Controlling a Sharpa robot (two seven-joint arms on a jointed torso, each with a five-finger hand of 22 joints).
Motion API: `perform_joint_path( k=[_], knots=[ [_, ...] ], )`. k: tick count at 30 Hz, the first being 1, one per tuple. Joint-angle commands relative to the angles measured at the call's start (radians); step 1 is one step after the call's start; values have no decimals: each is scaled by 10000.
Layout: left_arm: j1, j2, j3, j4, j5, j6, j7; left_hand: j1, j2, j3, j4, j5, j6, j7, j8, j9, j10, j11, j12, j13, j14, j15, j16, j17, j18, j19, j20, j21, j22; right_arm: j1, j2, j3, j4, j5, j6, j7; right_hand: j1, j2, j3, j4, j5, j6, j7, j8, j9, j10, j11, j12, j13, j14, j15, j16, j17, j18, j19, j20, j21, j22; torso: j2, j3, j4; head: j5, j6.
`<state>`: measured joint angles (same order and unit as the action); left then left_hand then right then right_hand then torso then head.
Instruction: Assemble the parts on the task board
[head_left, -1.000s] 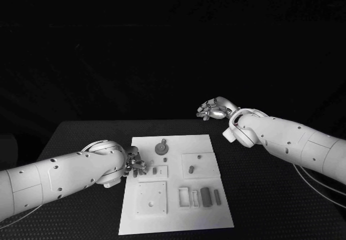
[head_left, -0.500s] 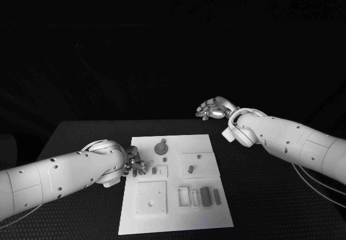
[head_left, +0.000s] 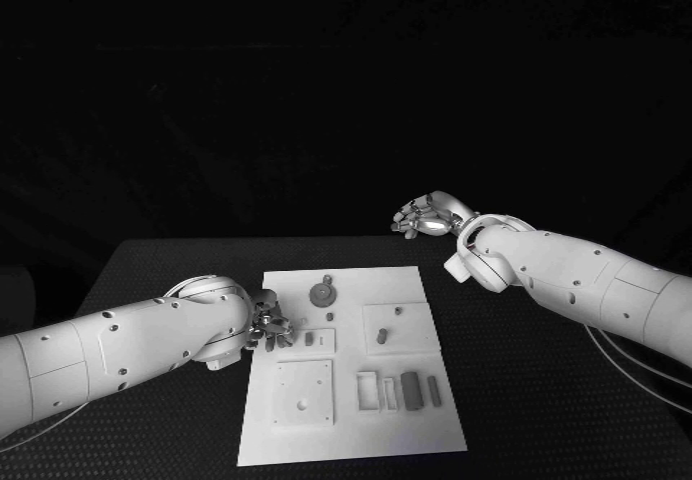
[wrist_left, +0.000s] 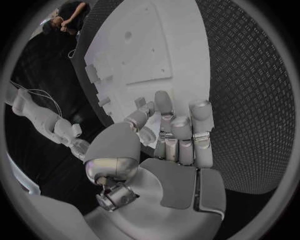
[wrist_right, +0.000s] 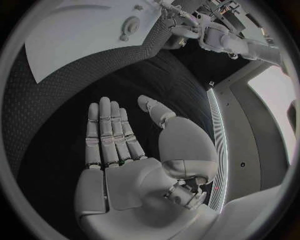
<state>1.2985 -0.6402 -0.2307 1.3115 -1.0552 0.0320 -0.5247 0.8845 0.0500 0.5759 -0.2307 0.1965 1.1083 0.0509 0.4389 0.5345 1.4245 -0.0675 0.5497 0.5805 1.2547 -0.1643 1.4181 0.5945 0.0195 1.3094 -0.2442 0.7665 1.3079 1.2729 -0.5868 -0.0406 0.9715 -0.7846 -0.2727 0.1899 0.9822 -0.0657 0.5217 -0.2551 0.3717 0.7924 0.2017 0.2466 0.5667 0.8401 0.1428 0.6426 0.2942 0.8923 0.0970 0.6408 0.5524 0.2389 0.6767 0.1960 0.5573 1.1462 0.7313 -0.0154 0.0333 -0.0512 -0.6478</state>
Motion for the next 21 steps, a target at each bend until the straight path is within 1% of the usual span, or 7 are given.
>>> perform_joint_path(
  k=[1, 6, 7, 10, 12, 15, 21],
  knots=[
    [-104, 48, -75, -23, -38, 717, 75, 178, 71, 104, -176, 6, 192, -135, 27, 13, 79, -19, 59, 17, 23, -108, 51, 14, 479, 39, -44, 70, 210, -4, 13, 4, 10, 35, 145, 109, -30, -11, -20, 26, 46, -53, 72, 30, -12, 87, 6, 26, -6, 51, 1, -61, 14, 80, 8, 89, -55, 10, -3, 4, 5, 5, 24],
    [-104, 104, -73, -137, -343, 767, 102, 225, 24, 111, -198, -67, 193, -140, 30, 41, 77, -25, 84, 29, 25, -114, 57, 26, 479, 41, -47, 85, 208, -5, 16, 4, 1, 35, 137, 109, -32, -12, -21, 29, 46, -53, 72, 29, -14, 86, 6, 27, -12, 51, 2, -64, 15, 81, 6, 90, -58, 11, 1, -6, 7, -10, 34],
    [-104, 105, -73, -139, -350, 805, 78, 231, 22, 113, -199, -70, 194, -140, 30, 45, 77, -26, 87, 30, 26, -114, 57, 27, 478, 42, -47, 87, 207, -5, 22, 4, 6, 35, 144, 107, -32, -13, -21, 30, 46, -54, 72, 29, -14, 86, 6, 27, -14, 51, 2, -65, 16, 82, 6, 90, -58, 11, -4, 2, -4, 8, 48],
    [-104, 109, -73, -141, -373, 849, 30, 240, 20, 117, -201, -73, 194, -141, 31, 48, 77, -27, 91, 32, 26, -115, 58, 29, 478, 43, -47, 89, 207, -9, 5, 4, 9, 37, 143, 106, -32, -13, -21, 31, 46, -54, 72, 29, -15, 86, 6, 28, -17, 51, 1, -67, 17, 83, 5, 91, -60, 11, -2, 15, -17, 24, 24],
    [-104, 119, -73, -148, -374, 877, 4, 246, 21, 120, -201, -71, 194, -142, 31, 51, 78, -27, 94, 33, 26, -116, 58, 30, 477, 44, -47, 91, 206, -9, -1, 4, 5, 37, 140, 106, -32, -13, -21, 33, 46, -54, 72, 29, -16, 85, 6, 28, -20, 51, 1, -69, 17, 84, 5, 91, -60, 12, 4, 21, -16, 34, 12],
    [-104, 126, -73, -165, -375, 897, -5, 251, 22, 122, -199, -68, 195, -142, 32, 55, 78, -28, 97, 34, 26, -116, 58, 31, 476, 45, -46, 92, 206, -9, -4, 4, 9, 37, 139, 104, -31, -14, -21, 33, 47, -55, 72, 29, -17, 85, 6, 29, -23, 51, 1, -71, 19, 85, 4, 91, -62, 13, -3, 12, 4, 19, 23],
    [-104, 150, -74, -149, -366, 780, -89, 240, 29, 116, -171, -71, 197, -141, 33, 67, 77, -27, 108, 38, 29, -116, 58, 35, 470, 46, -41, 96, 202, -9, -11, 4, 34, 38, 141, 105, -30, -14, -20, 34, 47, -55, 72, 29, -18, 84, 6, 30, -28, 51, 1, -74, 20, 86, 3, 92, -63, 13, -3, 15, 8, 18, 28]
  ],
)
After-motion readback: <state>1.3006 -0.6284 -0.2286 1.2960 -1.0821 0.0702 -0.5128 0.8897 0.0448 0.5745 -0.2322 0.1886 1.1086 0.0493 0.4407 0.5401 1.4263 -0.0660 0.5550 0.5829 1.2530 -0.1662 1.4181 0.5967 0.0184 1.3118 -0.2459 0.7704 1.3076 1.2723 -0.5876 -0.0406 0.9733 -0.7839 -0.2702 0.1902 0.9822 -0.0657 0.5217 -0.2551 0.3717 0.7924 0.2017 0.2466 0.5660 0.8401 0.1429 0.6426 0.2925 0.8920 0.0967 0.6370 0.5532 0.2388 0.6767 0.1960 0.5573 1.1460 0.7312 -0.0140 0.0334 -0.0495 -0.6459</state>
